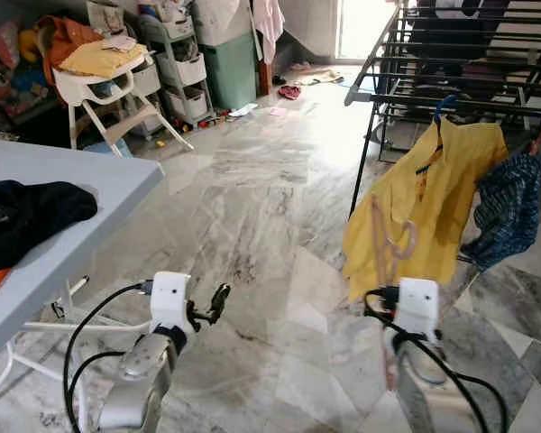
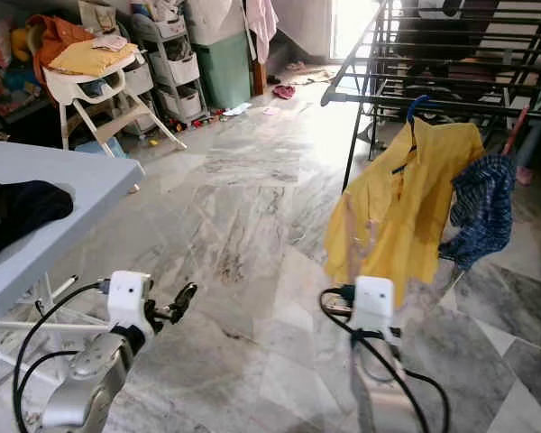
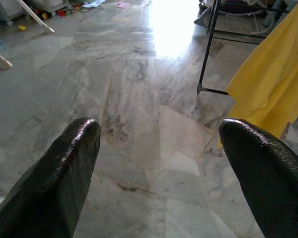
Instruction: Hang hanger
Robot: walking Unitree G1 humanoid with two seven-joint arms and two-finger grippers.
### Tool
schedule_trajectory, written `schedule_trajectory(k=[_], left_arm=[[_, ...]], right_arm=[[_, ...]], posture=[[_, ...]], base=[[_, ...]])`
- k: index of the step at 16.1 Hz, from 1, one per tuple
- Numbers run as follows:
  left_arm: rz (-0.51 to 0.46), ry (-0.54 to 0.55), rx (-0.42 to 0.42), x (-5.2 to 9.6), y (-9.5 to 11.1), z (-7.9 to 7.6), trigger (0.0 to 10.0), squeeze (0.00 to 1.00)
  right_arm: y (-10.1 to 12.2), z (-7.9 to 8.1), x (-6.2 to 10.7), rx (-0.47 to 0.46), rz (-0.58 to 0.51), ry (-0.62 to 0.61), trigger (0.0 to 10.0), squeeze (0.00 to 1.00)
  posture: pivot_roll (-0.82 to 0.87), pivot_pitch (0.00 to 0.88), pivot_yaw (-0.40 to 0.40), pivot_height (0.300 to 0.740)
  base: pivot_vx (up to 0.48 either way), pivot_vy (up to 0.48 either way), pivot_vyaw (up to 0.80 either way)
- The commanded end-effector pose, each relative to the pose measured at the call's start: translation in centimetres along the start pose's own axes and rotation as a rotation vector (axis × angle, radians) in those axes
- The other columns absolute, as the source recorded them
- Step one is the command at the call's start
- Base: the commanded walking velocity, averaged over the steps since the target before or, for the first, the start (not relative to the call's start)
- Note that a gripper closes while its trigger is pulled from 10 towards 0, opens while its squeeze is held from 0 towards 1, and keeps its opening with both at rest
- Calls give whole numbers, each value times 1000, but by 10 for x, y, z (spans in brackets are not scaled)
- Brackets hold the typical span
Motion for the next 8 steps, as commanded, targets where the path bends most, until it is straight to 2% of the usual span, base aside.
schedule_trajectory(k=[1,4,6,8], left_arm=[[-7,9,-20,-2,3,5,10000,0],[-20,-13,-29,-10,9,5,10000,0],[-21,-16,-43,-13,7,5,10000,0],[-15,-3,-12,-16,6,1,10000,0]], right_arm=[[8,6,0,-3,-25,11,10000,0],[17,8,1,-6,-61,3,10000,0],[12,12,2,-2,-44,13,10000,0],[13,18,1,24,-41,38,10000,0]], posture=[[-209,0,125,740],[-234,0,134,740],[-233,0,127,740],[-243,0,139,740]], base=[[0,334,0],[0,384,0],[0,405,0],[0,403,0]])
Point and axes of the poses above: a point about 5 cm out from each wrist's last joint towards the gripper, its own x axis pointing back from the gripper into the wrist, its own y axis along the axis of the wrist's last joint, z = x × y, the point moved 5 cm from there along -x, pointing out of the wrist towards the gripper, and after that the axes turned 12 degrees about -x, right-handed, at the moved point
